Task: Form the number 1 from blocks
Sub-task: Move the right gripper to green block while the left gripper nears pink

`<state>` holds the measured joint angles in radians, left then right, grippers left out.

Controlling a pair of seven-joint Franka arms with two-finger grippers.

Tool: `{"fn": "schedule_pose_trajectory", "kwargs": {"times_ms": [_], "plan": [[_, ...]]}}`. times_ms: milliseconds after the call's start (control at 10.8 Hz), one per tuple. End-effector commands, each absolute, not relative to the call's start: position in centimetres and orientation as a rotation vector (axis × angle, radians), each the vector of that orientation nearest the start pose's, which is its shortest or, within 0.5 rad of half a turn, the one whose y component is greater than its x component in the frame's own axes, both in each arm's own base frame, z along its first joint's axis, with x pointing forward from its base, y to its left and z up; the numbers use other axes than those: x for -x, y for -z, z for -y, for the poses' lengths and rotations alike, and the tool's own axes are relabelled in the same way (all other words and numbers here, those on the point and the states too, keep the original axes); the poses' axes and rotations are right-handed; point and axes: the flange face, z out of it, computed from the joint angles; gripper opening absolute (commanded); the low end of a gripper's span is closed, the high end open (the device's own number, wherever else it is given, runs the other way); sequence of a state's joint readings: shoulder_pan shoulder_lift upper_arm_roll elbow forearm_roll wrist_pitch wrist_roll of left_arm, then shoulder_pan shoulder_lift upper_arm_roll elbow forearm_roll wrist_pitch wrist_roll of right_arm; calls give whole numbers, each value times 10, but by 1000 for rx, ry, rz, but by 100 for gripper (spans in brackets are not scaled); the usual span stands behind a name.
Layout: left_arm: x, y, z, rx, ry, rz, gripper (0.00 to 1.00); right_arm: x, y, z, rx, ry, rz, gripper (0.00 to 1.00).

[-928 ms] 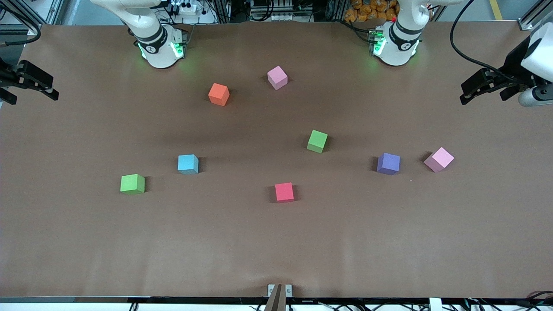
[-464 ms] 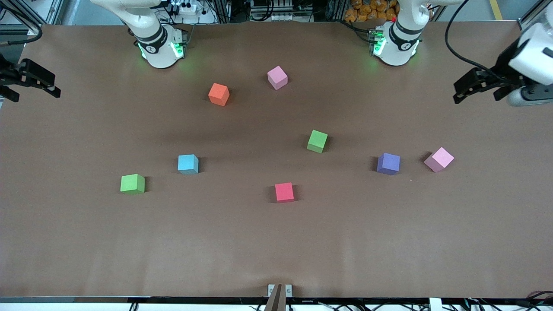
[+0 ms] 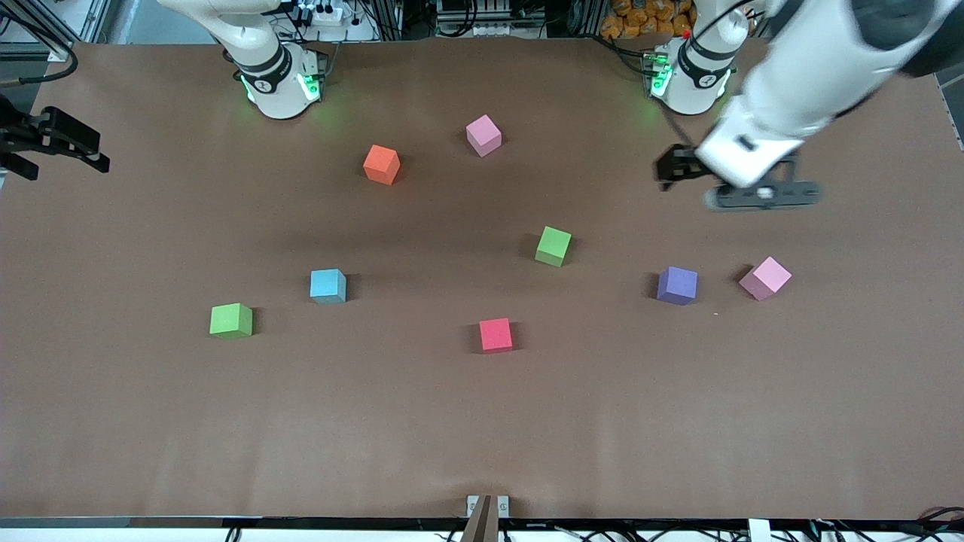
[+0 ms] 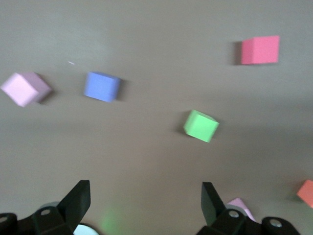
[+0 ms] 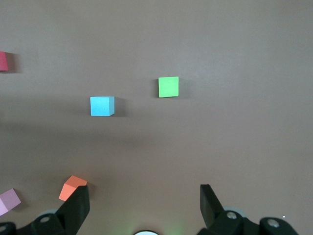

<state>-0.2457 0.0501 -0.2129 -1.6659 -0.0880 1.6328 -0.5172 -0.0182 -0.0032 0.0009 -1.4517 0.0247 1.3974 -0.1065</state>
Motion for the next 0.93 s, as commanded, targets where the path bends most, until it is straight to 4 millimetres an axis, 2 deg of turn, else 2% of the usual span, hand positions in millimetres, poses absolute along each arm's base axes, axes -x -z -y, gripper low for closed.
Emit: {"fn": "schedule_pose_trajectory", "kwargs": {"times_ms": [0, 93, 186, 278, 464, 649, 835], "plan": [[-467, -506, 324, 3182, -215, 247, 100, -551, -640, 11, 3108, -162, 123, 100], [-435, -474, 362, 3176, -213, 256, 100, -565, -615, 13, 3101, -228, 120, 100], [-404, -442, 392, 3184, -182, 323, 100, -583, -579, 15, 3087, -307, 114, 100], [-377, -415, 415, 3189, -185, 349, 100, -601, -547, 17, 3083, -338, 109, 100], [-328, -372, 448, 3156, -236, 485, 100, -630, -474, 19, 3079, -401, 118, 100], [-283, -333, 476, 3108, -303, 625, 100, -636, -396, 19, 3072, -397, 185, 100], [-251, -302, 499, 3060, -360, 711, 100, -631, -336, 16, 3093, -298, 194, 100]]}}
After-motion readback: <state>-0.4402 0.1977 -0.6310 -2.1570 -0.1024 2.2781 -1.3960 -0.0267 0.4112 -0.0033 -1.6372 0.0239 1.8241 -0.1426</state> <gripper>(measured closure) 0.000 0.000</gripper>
